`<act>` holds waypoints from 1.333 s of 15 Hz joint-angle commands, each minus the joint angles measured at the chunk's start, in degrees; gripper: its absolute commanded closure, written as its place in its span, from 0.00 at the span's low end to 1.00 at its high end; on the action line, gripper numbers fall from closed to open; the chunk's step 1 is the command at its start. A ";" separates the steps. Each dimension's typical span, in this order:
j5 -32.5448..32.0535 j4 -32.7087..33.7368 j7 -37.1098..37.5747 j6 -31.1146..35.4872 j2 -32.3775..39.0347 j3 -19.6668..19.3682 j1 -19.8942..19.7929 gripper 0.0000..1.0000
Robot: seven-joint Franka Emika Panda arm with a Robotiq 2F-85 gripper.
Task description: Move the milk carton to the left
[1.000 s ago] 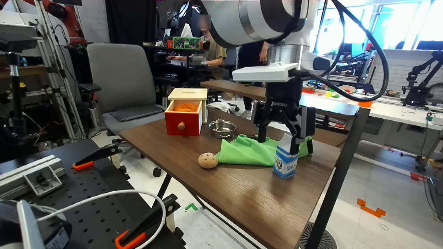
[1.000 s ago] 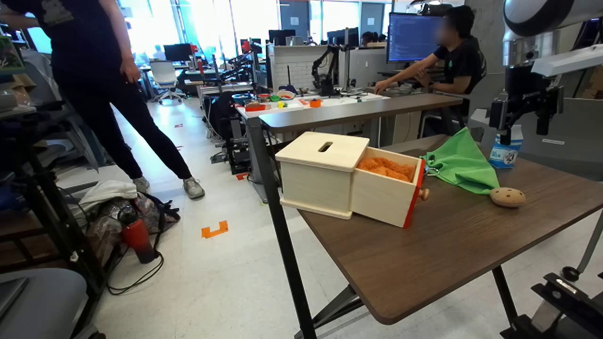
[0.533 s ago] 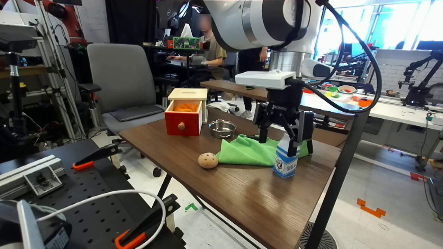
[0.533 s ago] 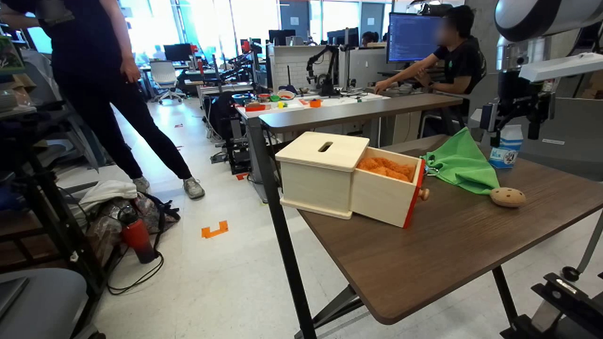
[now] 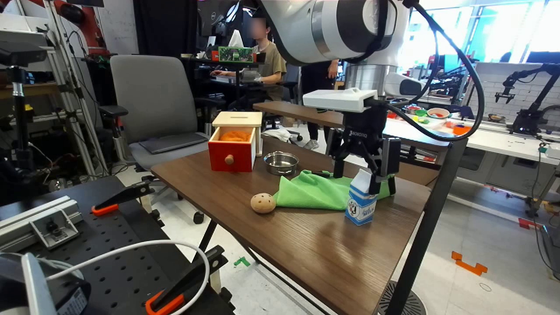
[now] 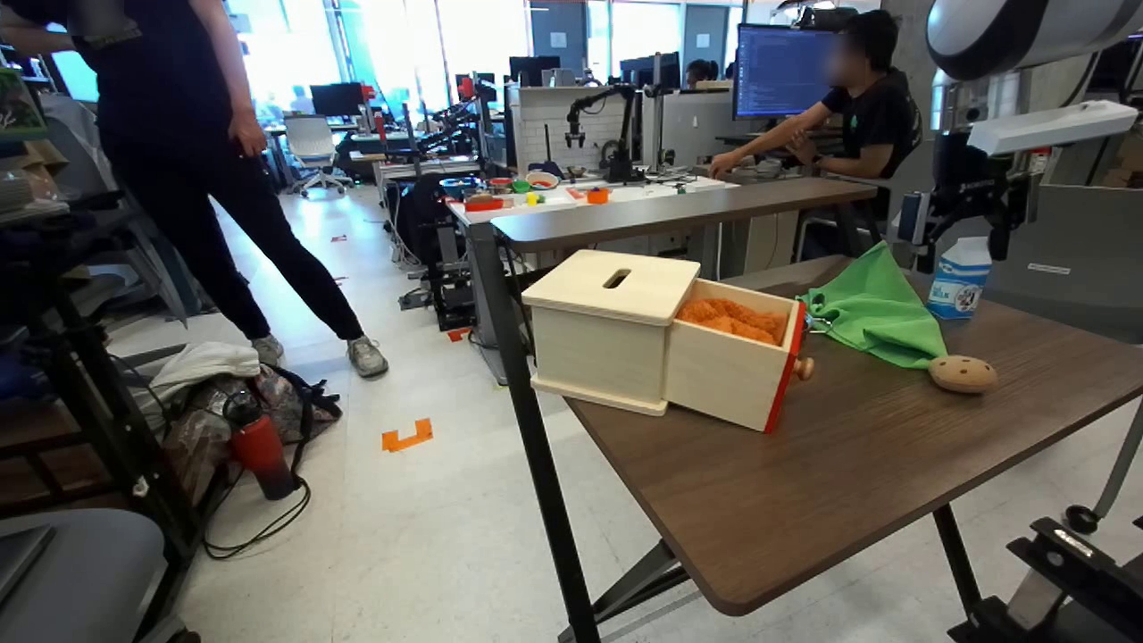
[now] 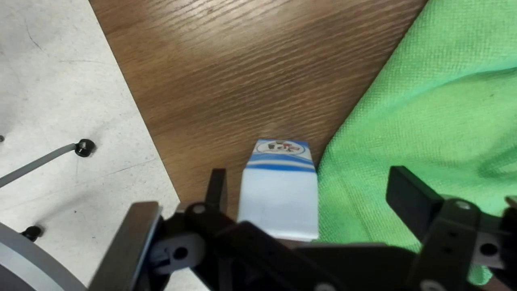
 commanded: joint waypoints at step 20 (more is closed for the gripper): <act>-0.14 3.85 5.07 -3.21 -0.35 -1.45 1.27 0.81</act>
